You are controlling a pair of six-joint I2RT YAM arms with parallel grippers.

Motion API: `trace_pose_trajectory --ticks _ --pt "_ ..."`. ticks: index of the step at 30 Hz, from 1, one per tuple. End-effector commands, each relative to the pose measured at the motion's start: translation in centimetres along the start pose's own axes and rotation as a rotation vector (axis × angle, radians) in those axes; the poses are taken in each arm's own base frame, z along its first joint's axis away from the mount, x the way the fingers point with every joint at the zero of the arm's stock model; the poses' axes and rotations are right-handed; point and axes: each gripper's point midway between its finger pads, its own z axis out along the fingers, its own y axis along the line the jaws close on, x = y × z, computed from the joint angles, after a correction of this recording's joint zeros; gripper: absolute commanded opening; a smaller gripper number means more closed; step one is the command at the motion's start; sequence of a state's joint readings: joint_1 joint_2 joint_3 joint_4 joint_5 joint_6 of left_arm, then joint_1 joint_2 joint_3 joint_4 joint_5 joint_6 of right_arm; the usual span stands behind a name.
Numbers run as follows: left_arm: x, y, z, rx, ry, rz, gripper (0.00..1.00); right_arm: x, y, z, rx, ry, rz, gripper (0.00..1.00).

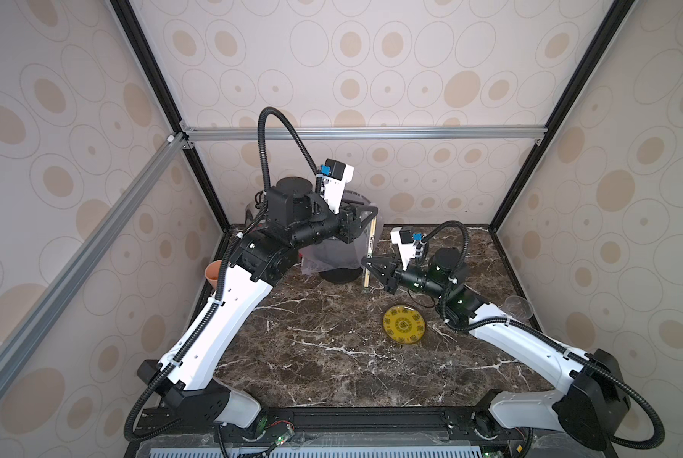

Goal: Remove the packaging of disposable chopsticks
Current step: Remove the packet bag from the disposable chopsticks.

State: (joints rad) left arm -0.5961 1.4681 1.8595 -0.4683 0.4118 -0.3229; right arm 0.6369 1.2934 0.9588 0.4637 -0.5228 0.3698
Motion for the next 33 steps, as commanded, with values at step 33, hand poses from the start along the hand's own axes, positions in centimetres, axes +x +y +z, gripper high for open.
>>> trace_pose_trajectory --ticks 33 --pt "1.1 -0.3 -0.3 0.031 -0.07 -0.158 0.0 -3.1 2.2 0.2 -0.054 -0.1 -0.028 0.0"
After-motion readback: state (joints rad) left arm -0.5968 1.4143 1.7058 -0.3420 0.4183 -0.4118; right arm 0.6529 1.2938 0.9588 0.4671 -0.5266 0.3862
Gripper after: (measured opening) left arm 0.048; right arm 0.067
